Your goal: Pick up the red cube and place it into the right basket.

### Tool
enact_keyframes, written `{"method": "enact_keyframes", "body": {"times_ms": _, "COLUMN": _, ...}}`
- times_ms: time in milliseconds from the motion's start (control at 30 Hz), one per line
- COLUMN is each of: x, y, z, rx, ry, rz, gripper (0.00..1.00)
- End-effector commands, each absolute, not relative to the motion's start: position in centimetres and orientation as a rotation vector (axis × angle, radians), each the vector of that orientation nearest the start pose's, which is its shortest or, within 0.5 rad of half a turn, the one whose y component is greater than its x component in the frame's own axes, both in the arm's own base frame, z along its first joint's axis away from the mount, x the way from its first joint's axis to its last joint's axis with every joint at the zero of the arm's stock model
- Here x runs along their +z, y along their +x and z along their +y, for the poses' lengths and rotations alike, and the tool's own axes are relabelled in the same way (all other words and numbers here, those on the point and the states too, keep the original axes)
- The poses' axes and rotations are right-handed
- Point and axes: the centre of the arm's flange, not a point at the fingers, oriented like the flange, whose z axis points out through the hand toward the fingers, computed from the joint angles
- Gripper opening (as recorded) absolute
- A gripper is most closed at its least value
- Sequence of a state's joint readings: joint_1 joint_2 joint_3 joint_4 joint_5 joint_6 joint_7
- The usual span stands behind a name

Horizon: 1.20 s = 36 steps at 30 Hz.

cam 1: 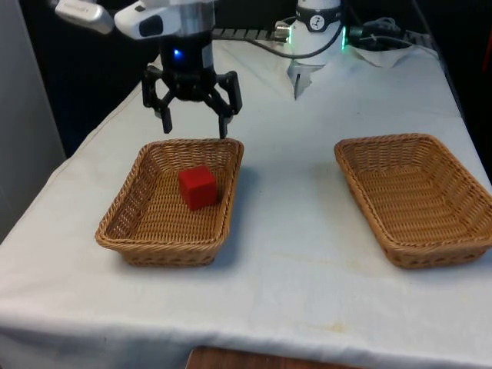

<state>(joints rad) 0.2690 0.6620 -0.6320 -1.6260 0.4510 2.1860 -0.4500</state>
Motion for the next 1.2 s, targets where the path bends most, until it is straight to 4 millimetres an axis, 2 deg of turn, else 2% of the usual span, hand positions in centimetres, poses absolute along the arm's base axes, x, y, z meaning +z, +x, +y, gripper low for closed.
{"method": "enact_keyframes", "body": {"times_ms": 0, "x": 29.8, "y": 66.6, "z": -16.8, "rx": -0.061, "ry": -3.164, "rz": 0.095, "gripper": 1.0}}
{"method": "enact_keyframes", "body": {"times_ms": 267, "x": 31.8, "y": 66.8, "z": -13.8, "rx": -0.034, "ry": -3.171, "rz": 0.059, "gripper": 1.0}}
{"method": "enact_keyframes", "body": {"times_ms": 300, "x": 31.5, "y": 66.9, "z": -14.2, "rx": -0.037, "ry": -3.165, "rz": 0.06, "gripper": 1.0}}
{"method": "enact_keyframes", "body": {"times_ms": 600, "x": 33.3, "y": 66.8, "z": -11.1, "rx": -0.024, "ry": -3.17, "rz": 0.018, "gripper": 1.0}}
{"method": "enact_keyframes", "body": {"times_ms": 633, "x": 33.1, "y": 67.0, "z": -11.5, "rx": -0.02, "ry": -3.165, "rz": 0.02, "gripper": 1.0}}
{"method": "enact_keyframes", "body": {"times_ms": 833, "x": 34.1, "y": 66.0, "z": -9.6, "rx": -0.02, "ry": -3.161, "rz": 0.005, "gripper": 1.0}}
{"method": "enact_keyframes", "body": {"times_ms": 933, "x": 34.4, "y": 65.5, "z": -9.2, "rx": -0.014, "ry": -3.159, "rz": 0.004, "gripper": 1.0}}
{"method": "enact_keyframes", "body": {"times_ms": 967, "x": 34.2, "y": 65.9, "z": -9.3, "rx": -0.006, "ry": -3.152, "rz": 0.0, "gripper": 1.0}}
{"method": "enact_keyframes", "body": {"times_ms": 1167, "x": 35.0, "y": 64.4, "z": -8.2, "rx": -0.003, "ry": -3.155, "rz": -0.004, "gripper": 1.0}}
